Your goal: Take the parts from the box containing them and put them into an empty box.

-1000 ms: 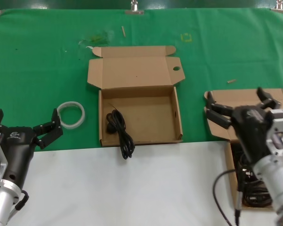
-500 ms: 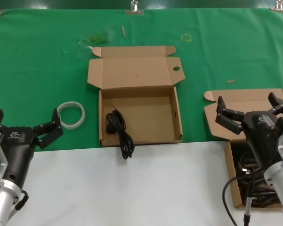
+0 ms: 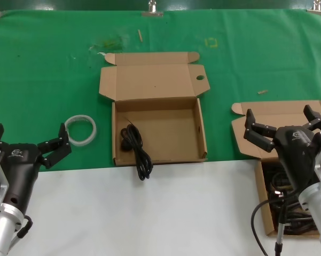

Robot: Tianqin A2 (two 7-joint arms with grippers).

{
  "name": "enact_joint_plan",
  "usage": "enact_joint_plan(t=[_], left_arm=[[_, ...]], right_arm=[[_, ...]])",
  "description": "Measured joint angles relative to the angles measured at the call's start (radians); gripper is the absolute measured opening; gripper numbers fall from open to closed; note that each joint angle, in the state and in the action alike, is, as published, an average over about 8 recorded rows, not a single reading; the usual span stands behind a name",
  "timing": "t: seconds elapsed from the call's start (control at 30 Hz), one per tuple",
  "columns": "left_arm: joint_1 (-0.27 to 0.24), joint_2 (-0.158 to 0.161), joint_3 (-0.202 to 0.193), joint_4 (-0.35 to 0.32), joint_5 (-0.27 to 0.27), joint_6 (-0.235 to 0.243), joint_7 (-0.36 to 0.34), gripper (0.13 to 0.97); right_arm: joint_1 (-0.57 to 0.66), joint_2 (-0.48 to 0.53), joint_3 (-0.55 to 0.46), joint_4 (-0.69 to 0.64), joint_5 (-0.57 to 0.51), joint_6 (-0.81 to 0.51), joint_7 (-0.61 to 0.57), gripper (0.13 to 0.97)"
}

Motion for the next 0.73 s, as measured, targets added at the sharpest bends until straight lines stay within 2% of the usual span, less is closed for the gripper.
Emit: enact_joint_plan(t=[0.73], left_arm=[[0.000, 0.000, 0.000, 0.000, 0.000, 0.000, 0.000, 0.966]], right_arm=[[0.000, -0.005, 0.000, 0.000, 0.000, 0.000, 0.000, 0.966]])
